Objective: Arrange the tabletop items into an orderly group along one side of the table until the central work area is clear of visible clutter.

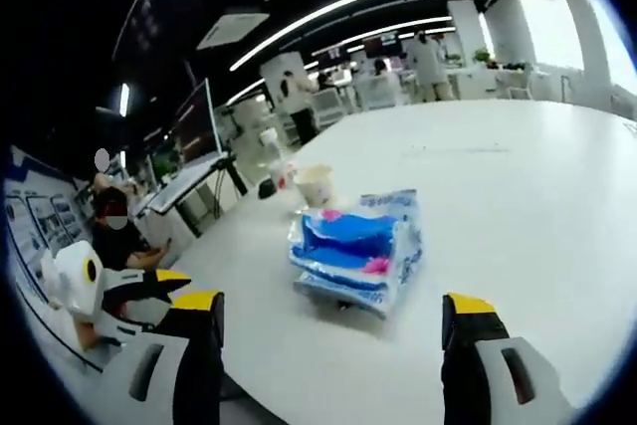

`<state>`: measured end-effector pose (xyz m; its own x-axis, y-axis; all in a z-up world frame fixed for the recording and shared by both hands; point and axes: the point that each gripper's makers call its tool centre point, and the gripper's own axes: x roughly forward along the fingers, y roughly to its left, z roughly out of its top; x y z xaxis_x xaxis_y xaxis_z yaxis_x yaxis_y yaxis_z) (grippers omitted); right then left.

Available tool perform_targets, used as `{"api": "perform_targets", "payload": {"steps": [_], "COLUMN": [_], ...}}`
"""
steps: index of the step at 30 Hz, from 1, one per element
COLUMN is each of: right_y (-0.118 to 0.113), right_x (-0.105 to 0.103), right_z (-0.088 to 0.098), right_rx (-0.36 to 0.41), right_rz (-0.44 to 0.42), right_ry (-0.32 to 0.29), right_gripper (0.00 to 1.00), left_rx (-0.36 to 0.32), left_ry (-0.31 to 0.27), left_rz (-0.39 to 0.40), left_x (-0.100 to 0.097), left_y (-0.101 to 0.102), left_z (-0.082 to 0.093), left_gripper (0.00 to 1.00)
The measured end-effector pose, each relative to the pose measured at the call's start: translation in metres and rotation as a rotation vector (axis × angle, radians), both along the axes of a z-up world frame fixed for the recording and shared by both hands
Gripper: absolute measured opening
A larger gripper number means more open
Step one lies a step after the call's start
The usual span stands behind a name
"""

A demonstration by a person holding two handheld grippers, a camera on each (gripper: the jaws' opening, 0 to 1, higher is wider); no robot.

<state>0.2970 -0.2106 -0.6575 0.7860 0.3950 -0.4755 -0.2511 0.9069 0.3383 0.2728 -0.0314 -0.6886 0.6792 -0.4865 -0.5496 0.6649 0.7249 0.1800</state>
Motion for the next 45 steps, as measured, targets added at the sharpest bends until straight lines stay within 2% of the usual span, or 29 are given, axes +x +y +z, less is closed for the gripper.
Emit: {"api": "perform_targets", "payload": {"steps": [4, 10, 12, 16, 22, 26, 28, 30, 33, 37, 40, 42, 45], "right_y": [0.002, 0.006, 0.004, -0.009, -0.026, -0.038, -0.048, -0.061, -0.080, -0.110, -0.129, -0.135, -0.142], "right_x": [-0.004, -0.010, -0.014, -0.018, -0.014, -0.011, -0.010, -0.008, -0.004, 0.000, 0.000, 0.001, 0.003], "right_z": [0.000, 0.006, 0.006, 0.007, 0.005, 0.007, 0.007, 0.011, 0.020, 0.015, 0.011, 0.011, 0.010], "right_rx": [0.011, 0.100, 0.094, 0.107, 0.123, 0.104, 0.087, 0.083, 0.071, 0.047, 0.036, 0.034, 0.024], "right_rz": [-0.008, -0.016, -0.010, -0.022, -0.024, 0.016, 0.055, 0.072, 0.104, 0.142, 0.167, 0.185, 0.216], "right_ry": [0.000, 0.002, 0.000, -0.002, -0.006, -0.012, -0.004, 0.006, -0.014, 0.014, 0.037, 0.051, 0.048], "right_gripper": [0.91, 0.90, 0.89, 0.89, 0.89, 0.89, 0.88, 0.88, 0.88, 0.87, 0.87, 0.87, 0.87], "left_rx": [0.001, 0.006, 0.000, 0.006, 0.022, 0.027, 0.031, 0.021, 0.030, 0.013, -0.019, -0.045, -0.020], "left_ry": [-0.004, 0.001, 0.002, 0.015, 0.036, 0.058, 0.067, 0.097, 0.125, 0.129, 0.113, 0.124, 0.147], "left_rz": [-0.006, -0.017, -0.020, -0.022, -0.002, 0.000, 0.013, 0.031, 0.049, 0.059, 0.083, 0.115, 0.132], "left_x": [0.000, -0.001, -0.002, -0.002, -0.001, -0.002, -0.001, -0.001, 0.000, 0.000, 0.004, 0.007, 0.007], "left_y": [-0.001, -0.002, -0.004, -0.004, -0.001, 0.000, 0.002, 0.003, 0.006, 0.006, 0.007, 0.008, 0.011], "left_z": [0.000, -0.001, 0.000, -0.003, -0.008, -0.013, -0.014, -0.019, -0.025, -0.023, -0.018, -0.018, -0.025], "left_gripper": [0.55, 0.53, 0.53, 0.54, 0.57, 0.60, 0.60, 0.65, 0.72, 0.72, 0.79, 0.86, 0.91]}}
